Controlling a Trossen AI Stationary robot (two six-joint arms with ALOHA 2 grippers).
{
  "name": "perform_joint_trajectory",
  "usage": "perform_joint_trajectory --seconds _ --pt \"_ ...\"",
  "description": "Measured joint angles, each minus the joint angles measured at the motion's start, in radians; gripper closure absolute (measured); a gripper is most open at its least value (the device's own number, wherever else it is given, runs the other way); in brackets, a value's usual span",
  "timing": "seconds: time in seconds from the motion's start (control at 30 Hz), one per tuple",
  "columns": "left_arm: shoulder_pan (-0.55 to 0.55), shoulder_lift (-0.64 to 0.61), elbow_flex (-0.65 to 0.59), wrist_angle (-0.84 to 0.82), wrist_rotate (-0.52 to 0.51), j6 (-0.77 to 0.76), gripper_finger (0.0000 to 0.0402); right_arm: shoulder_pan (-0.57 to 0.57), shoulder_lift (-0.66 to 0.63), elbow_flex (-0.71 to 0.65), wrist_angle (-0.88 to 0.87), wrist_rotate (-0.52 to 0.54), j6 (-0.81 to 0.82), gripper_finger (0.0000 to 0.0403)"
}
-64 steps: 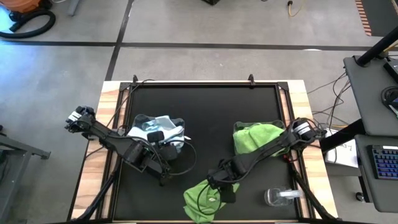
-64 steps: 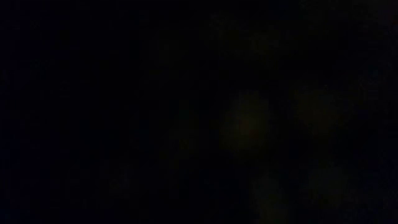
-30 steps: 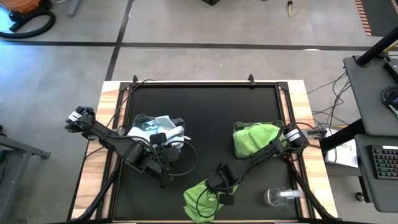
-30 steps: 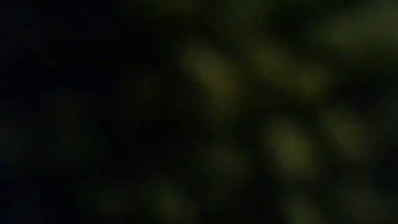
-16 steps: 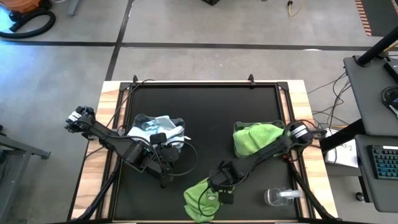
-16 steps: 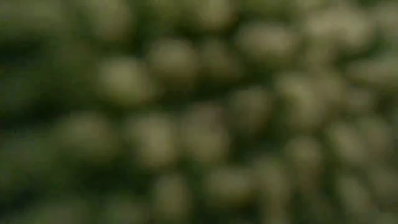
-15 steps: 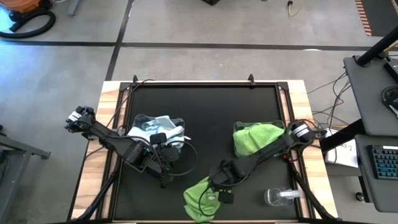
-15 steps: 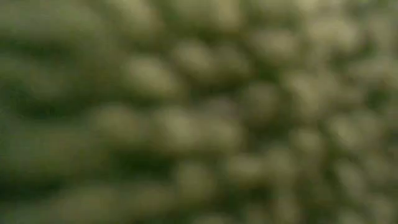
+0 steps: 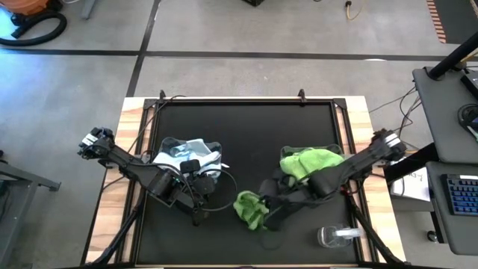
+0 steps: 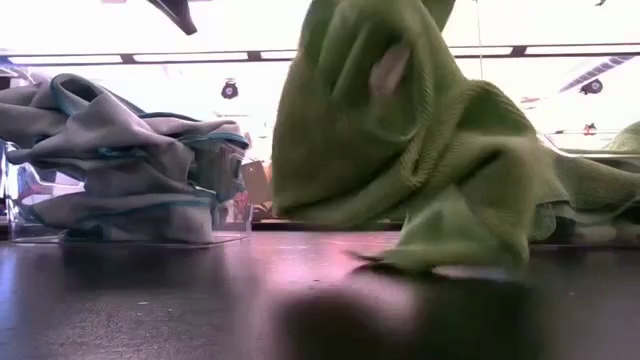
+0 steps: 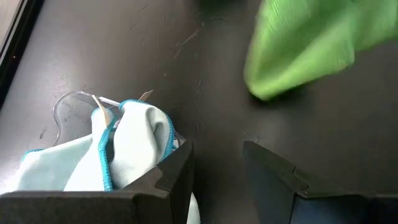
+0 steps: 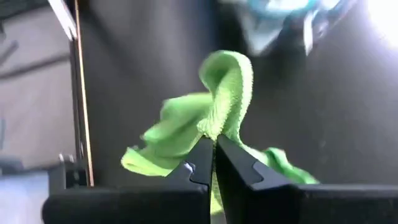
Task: Sort microfiber towel by color & place in baskets
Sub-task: Put the green towel into the right transparent bin
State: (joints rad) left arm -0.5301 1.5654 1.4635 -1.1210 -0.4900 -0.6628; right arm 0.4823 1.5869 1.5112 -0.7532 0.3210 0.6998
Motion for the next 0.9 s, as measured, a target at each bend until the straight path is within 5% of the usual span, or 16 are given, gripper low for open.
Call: perform_joint_trajectory --seconds 0.9 --pt "-0.001 0.0 0.0 0.0 0.0 0.0 0.0278 0.009 -0.35 0.001 -0.084 0.493 -0.02 0.0394"
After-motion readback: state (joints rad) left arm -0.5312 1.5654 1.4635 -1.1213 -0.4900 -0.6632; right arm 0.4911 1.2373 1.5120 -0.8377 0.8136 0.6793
